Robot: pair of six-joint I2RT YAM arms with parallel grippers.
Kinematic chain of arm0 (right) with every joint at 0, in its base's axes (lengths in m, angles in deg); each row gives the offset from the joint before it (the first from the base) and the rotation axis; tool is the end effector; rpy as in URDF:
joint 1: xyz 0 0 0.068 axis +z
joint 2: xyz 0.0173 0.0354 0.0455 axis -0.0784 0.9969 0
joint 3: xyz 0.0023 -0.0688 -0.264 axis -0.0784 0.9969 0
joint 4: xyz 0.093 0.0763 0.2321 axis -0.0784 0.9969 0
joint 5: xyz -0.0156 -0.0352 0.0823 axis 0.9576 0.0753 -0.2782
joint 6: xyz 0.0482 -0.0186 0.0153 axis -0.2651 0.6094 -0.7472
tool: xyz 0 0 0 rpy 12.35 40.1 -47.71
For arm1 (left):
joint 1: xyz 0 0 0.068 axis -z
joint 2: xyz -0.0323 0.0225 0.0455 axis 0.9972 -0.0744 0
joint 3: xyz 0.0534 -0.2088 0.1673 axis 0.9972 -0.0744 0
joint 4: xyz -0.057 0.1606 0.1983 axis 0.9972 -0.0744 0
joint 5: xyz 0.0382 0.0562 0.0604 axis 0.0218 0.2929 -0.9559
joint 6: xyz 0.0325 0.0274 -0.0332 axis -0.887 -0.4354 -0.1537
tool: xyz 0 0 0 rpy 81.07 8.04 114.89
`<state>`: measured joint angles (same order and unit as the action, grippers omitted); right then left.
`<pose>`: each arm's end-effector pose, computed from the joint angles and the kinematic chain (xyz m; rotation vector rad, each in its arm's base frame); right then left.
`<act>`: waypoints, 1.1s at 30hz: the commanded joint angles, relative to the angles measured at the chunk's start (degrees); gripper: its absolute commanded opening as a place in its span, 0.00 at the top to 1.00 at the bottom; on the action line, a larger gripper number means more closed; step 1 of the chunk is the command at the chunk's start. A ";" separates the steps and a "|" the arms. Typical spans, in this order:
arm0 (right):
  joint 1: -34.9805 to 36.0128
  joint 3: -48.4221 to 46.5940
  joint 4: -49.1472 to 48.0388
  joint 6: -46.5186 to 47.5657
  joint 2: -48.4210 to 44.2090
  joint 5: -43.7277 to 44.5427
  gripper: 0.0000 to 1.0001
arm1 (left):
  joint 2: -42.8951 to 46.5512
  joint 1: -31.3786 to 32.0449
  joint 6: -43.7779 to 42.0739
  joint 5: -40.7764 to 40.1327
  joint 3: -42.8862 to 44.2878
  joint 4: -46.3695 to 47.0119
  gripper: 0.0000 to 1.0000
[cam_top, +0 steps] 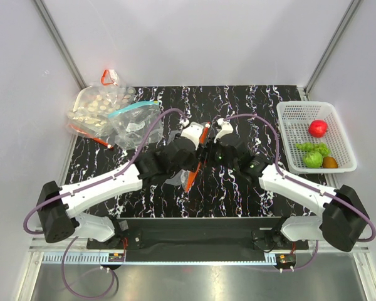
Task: Place the food in the zip-top bag and seal the zipper
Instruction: Open the zipper of the food storage bag at the center of the board.
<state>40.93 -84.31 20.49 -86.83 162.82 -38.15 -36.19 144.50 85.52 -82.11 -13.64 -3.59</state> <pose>0.2047 0.2072 0.2696 -0.1685 2.1183 0.8680 0.1636 -0.2423 0.3147 0.5294 2.0965 -0.3255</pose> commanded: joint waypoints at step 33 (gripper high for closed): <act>-1.04 -3.66 5.42 -1.26 6.66 8.10 0.99 | -6.58 1.44 -1.45 -26.97 13.16 -13.93 0.99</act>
<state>40.76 -87.16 27.92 -88.75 168.83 -31.83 -42.07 145.70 83.97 -107.24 -1.77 -19.48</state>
